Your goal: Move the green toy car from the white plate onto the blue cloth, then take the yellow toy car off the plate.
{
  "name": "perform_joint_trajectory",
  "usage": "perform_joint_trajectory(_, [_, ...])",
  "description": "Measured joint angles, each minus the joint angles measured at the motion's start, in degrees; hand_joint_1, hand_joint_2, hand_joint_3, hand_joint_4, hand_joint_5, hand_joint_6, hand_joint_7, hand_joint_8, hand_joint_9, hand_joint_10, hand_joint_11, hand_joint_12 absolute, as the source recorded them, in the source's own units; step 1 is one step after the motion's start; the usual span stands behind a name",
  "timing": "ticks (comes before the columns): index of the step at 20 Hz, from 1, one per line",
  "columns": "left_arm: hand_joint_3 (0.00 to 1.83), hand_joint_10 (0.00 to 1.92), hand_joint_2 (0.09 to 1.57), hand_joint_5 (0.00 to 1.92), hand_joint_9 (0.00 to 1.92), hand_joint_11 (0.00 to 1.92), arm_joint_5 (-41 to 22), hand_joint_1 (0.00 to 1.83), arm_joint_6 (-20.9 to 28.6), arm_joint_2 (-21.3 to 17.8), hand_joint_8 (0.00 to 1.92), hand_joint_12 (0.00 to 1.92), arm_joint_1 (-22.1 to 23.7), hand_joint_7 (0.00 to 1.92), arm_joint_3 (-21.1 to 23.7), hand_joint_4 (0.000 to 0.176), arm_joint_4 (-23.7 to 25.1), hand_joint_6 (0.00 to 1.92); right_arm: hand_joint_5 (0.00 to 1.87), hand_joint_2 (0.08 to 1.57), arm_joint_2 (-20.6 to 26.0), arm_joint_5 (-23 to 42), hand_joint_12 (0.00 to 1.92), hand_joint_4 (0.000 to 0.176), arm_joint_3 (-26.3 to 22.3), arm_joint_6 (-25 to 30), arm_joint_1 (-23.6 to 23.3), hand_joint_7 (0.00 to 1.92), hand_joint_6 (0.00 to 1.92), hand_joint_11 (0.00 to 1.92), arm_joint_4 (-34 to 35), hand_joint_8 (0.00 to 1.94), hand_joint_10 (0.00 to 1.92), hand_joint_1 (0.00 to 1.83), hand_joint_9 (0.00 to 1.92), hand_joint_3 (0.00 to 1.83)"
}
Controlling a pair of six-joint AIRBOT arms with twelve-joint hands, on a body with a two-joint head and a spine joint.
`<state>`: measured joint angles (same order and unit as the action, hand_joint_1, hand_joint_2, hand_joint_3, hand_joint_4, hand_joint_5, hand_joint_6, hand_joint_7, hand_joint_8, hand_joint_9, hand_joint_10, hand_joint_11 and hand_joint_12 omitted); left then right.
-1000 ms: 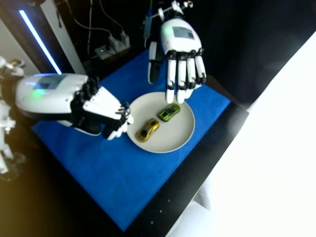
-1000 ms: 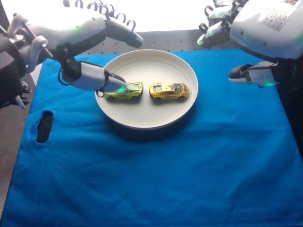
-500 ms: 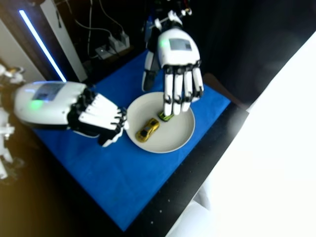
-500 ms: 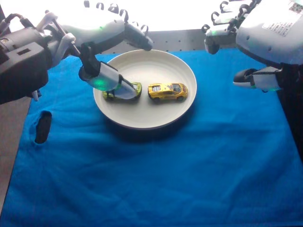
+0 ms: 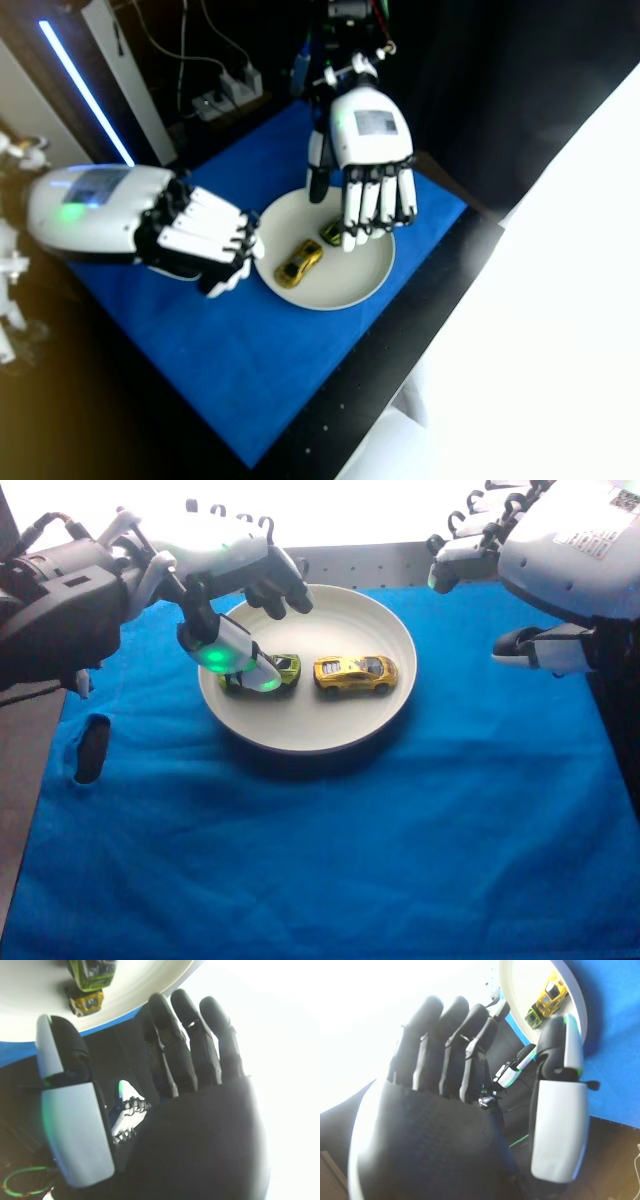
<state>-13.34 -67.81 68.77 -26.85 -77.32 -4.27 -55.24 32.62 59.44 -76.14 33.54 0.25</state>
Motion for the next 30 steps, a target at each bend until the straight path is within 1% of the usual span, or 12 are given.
perform_joint_trajectory(1, [0.0, 1.13, 0.95, 0.74, 0.46, 0.24, 0.2, 1.03, -0.02, 0.24, 0.68, 1.7, -0.04, 0.64, -0.31, 0.0, -0.24, 0.01, 0.63, 0.94, 0.0, 0.02, 1.86, 0.0, 0.0, 0.0, 0.0, 0.59, 0.62, 0.4, 0.02, 1.05, 1.44, 1.14, 0.51, 0.0])
perform_joint_trajectory(2, [0.0, 1.12, 0.97, 0.74, 0.49, 0.28, 0.31, 1.03, 0.0, 0.44, 0.73, 1.7, -0.31, 0.61, -0.66, 0.0, -0.63, 0.01, 0.62, 0.93, -0.02, 0.09, 1.86, 0.0, 0.0, 0.0, 0.0, 0.59, 0.73, 0.47, -0.04, 1.14, 1.47, 1.15, 0.55, 0.0])
perform_joint_trajectory(3, [0.0, 1.12, 0.97, 0.74, 0.49, 0.28, 0.39, 1.03, -0.02, 0.52, 0.73, 1.7, -0.31, 0.61, -0.76, 0.0, -0.72, 0.01, 0.62, 0.93, -0.02, 0.07, 1.86, 0.0, 0.0, 0.0, 0.0, 0.59, 0.73, 0.47, -0.04, 1.14, 1.47, 1.15, 0.55, 0.0])
perform_joint_trajectory(7, [0.0, 0.89, 0.97, 0.75, 0.53, 0.27, 0.72, 1.04, 0.0, 1.22, 0.44, 1.59, -0.76, 0.69, -1.55, 0.0, -1.68, 0.01, 0.59, 0.93, -0.07, -0.04, 1.78, 0.0, 0.0, 0.0, 0.22, 0.64, 0.88, 0.55, 0.04, 1.13, 1.42, 1.15, 0.6, 0.0])
perform_joint_trajectory(9, [0.0, 1.09, 0.98, 0.75, 0.43, 0.21, 0.48, 1.01, -0.04, 1.73, 0.52, 1.71, -1.31, 0.67, -2.08, 0.0, -2.03, 0.01, 0.59, 0.94, -0.07, 0.09, 1.77, 0.0, 0.0, 0.0, 0.22, 0.64, 0.86, 0.55, 0.02, 1.09, 1.38, 1.12, 0.6, 0.0])
perform_joint_trajectory(13, [0.0, 0.93, 0.97, 0.75, 0.52, 0.27, 1.55, 1.0, -0.02, 2.08, 0.41, 1.59, -1.55, 0.69, -2.75, 0.0, -2.91, 0.0, 0.63, 0.93, -0.07, 0.13, 1.69, 0.0, 0.0, 0.0, 0.22, 0.68, 0.75, 0.59, 0.13, 0.98, 1.29, 1.15, 0.65, 0.0])
perform_joint_trajectory(14, [0.0, 0.94, 0.97, 0.75, 0.52, 0.29, 1.42, 1.02, -0.02, 2.14, 0.39, 1.59, -1.79, 0.7, -2.91, 0.0, -3.06, 0.0, 0.63, 0.93, -0.07, 0.07, 1.7, 0.0, 0.0, 0.0, 0.22, 0.69, 0.82, 0.62, 0.15, 1.05, 1.34, 1.13, 0.66, 0.0])
perform_joint_trajectory(25, [0.0, 0.89, 0.98, 0.82, 0.61, 0.35, 2.03, 1.08, -0.02, 2.91, 0.3, 1.58, -2.91, 0.8, -3.61, 0.0, -3.93, 0.03, 0.62, 0.92, -0.11, 0.13, 1.77, 0.0, 0.0, 0.0, 0.31, 0.68, 0.85, 0.59, 0.15, 1.13, 1.39, 1.1, 0.66, 0.0])
perform_joint_trajectory(27, [0.0, 1.0, 1.0, 0.87, 0.65, 0.43, 1.97, 1.12, -0.02, 2.91, 0.39, 1.6, -2.91, 0.84, -3.61, 0.0, -3.93, 0.04, 0.62, 0.93, -0.13, 0.15, 1.77, 0.0, 0.0, 0.0, 0.42, 0.66, 0.86, 0.55, 0.15, 1.17, 1.41, 1.09, 0.63, 0.0])
perform_joint_trajectory(28, [0.0, 1.06, 1.01, 0.89, 0.67, 0.46, 1.84, 1.14, -0.02, 2.93, 0.5, 1.63, -2.91, 0.84, -3.61, 0.0, -3.93, 0.05, 0.62, 0.93, -0.11, 0.13, 1.77, 0.0, 0.0, 0.0, 0.42, 0.66, 0.87, 0.55, 0.15, 1.17, 1.41, 1.1, 0.63, 0.0])
perform_joint_trajectory(29, [0.0, 1.28, 1.12, 0.86, 0.72, 0.57, 1.7, 1.22, -0.02, 3.06, 1.1, 1.75, -2.91, 0.94, -3.76, 0.0, -3.96, 0.82, 0.61, 0.95, -0.11, 0.17, 1.78, 0.0, 0.0, 0.0, 0.42, 0.66, 0.83, 0.54, 0.15, 1.15, 1.39, 1.07, 0.62, 0.01])
perform_joint_trajectory(30, [0.0, 1.28, 1.12, 0.86, 0.72, 0.57, 1.64, 1.22, -0.02, 3.28, 1.1, 1.75, -2.91, 0.94, -3.91, 0.0, -3.98, 0.82, 0.61, 0.95, -0.13, 0.2, 1.78, 0.0, 0.0, 0.0, 0.42, 0.66, 0.83, 0.54, 0.15, 1.15, 1.39, 1.07, 0.62, 0.01])
